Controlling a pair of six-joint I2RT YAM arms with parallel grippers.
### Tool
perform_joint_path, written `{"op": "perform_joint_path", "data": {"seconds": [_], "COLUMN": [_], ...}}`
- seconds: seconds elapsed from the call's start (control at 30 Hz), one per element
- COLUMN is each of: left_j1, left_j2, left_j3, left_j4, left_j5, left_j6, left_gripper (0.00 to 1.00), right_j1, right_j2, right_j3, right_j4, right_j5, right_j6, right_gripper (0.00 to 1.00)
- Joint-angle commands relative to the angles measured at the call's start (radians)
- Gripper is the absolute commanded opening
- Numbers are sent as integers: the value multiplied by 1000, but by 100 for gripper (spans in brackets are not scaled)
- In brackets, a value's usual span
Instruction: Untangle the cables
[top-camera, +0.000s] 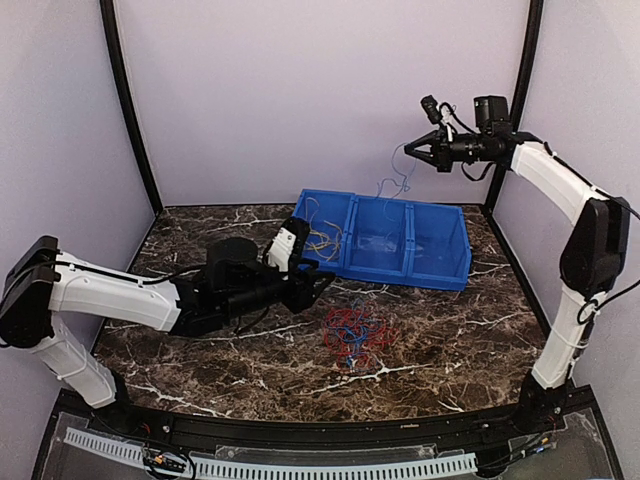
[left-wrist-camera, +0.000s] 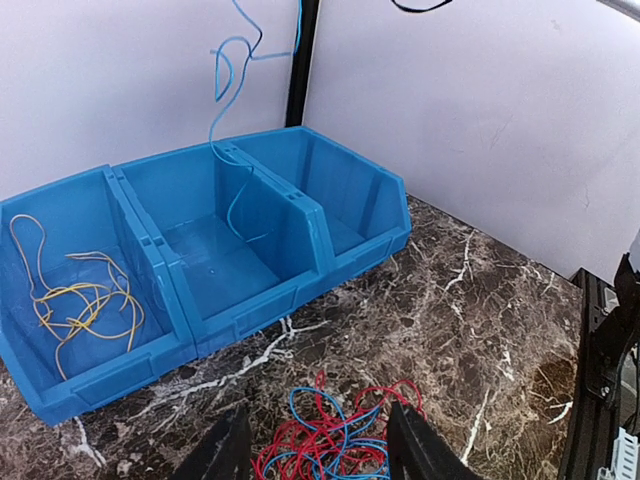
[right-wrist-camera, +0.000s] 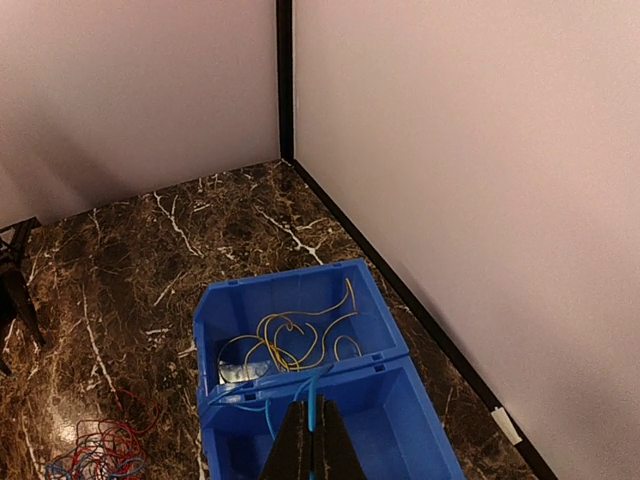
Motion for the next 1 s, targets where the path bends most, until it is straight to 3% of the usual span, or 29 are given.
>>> {"op": "perform_joint_path", "data": {"seconds": [0.0,0.27,0.4,0.47,0.77,0.97], "left_j1": [-2,-2,-2,-2,28,91], "left_j2": [-52,-48,-41,-36,6,66], "left_j3": [-22,-29,-24,-16,-1,11], "left_j4": [-14,-18,-26,-39,-64,-95], "left_j5": [-60,-77,-86,-89,-84,-1], "left_j6": [27,9,-3,-13,-76,-185], "left_gripper": [49,49,50,53,58,58], "right_j1": [13,42,48,50,54,132], "right_j2": [87,181,165,129,-103,-246], "right_j3": [20,23,5,-16,-239,-422], "right_j4": [69,42,5,-9,-66,-147], "right_j5": [29,122,202,230,197,221], "right_j6": [56,49,36,17,-91,-243], "right_gripper": [0,0,28,34,40,41]}}
